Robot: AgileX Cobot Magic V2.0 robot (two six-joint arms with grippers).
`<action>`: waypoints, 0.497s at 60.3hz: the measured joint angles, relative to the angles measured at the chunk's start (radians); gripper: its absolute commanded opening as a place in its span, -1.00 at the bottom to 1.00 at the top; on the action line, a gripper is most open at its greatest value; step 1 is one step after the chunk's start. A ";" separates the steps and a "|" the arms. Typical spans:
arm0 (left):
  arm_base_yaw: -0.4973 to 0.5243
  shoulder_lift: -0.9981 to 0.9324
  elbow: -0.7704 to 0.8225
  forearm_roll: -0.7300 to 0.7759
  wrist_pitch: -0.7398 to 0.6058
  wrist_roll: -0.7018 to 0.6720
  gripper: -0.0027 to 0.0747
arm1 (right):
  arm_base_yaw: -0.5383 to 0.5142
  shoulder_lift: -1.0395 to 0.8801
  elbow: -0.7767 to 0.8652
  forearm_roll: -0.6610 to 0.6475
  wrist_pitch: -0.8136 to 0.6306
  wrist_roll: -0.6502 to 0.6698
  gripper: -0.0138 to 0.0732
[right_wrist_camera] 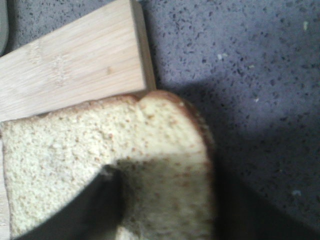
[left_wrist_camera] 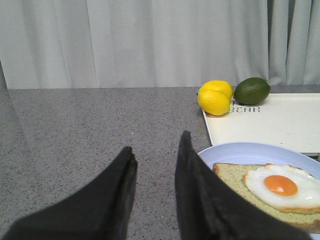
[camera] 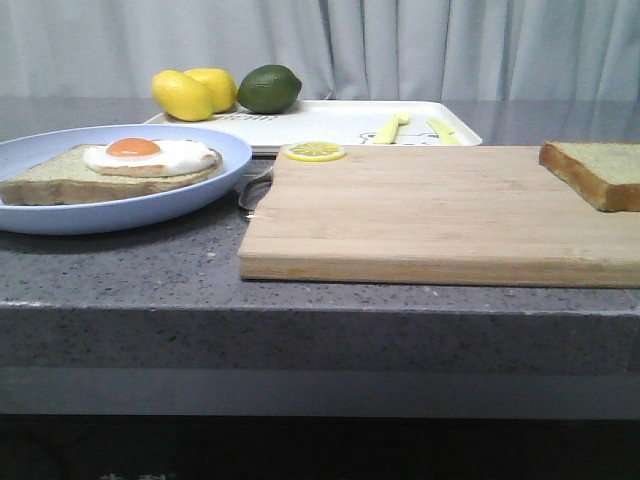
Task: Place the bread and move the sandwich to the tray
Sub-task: 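Lower the right gripper onto the bread slice on the cutting board and grasp it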
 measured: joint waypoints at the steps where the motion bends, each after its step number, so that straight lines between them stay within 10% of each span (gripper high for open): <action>1: 0.000 0.000 0.000 0.000 0.000 0.000 -0.51 | 0.000 0.000 0.000 0.003 0.000 0.000 -0.65; 20: 0.000 0.000 0.000 0.000 -0.006 0.000 -0.55 | -0.001 -0.024 -0.005 0.025 0.015 -0.002 -0.85; 30: 0.000 0.000 0.000 0.000 -0.031 0.000 -0.14 | -0.002 -0.100 -0.019 0.033 0.041 -0.002 -0.85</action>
